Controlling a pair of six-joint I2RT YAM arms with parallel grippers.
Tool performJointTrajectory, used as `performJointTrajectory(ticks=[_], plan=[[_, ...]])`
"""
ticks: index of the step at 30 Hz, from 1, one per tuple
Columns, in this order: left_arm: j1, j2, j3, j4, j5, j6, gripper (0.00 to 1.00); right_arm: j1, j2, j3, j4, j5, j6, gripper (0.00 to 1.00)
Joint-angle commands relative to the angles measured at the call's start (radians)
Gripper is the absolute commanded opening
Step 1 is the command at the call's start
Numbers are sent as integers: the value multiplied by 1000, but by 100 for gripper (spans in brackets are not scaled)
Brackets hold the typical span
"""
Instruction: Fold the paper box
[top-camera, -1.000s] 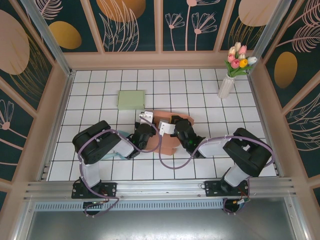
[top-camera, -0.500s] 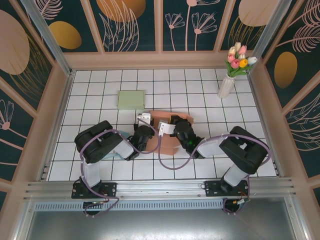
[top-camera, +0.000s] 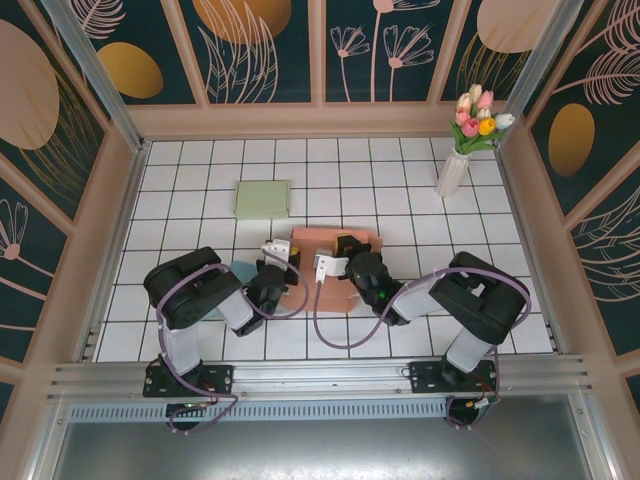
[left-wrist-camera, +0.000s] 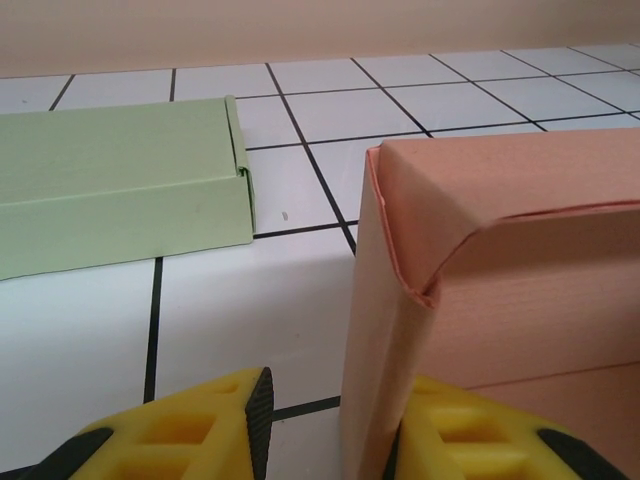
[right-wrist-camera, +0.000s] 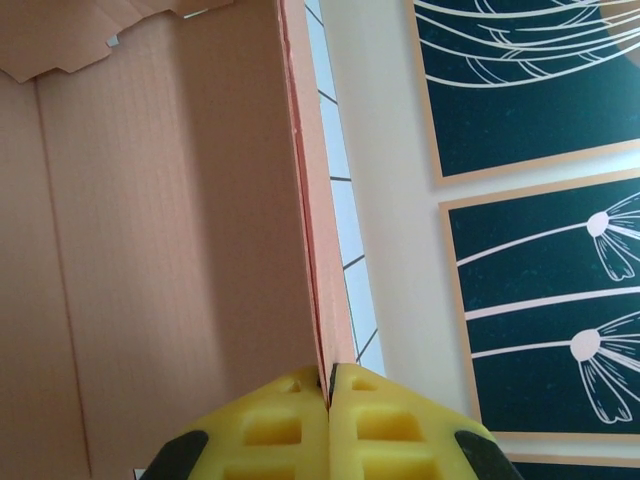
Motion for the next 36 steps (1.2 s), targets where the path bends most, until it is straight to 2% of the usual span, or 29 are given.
performJointTrajectory(ticks=[1,5,9,12,14,18,21,24,27,32,36], plan=[[15,43,54,-31,-89,-6,35,9,48,-43,-127,24,-10,0],[16,79,121,-113,-195,-51,32,11,49,-41,-130,29,-12,0],[16,116,184,-231,-367,-107,10,11,48,-37,-128,43,-14,0],[15,123,197,-286,-460,-145,8,10,48,-35,-121,57,-15,0],[15,114,172,-229,-409,-121,8,9,49,-36,-115,55,-15,0],[15,85,93,-57,-235,-44,7,9,54,-27,-110,63,0,0],[15,65,72,-27,-157,-19,6,8,9,-12,-182,25,70,9],[15,59,90,-63,-111,-18,3,2,-61,3,-243,-22,158,21],[16,61,101,-88,-94,-26,0,-2,-135,-8,-282,-64,218,39],[15,51,88,-87,-104,-46,0,-5,-289,-33,-314,-54,310,44],[16,15,102,-173,-55,-79,0,-6,-490,-35,-425,-39,522,44]])
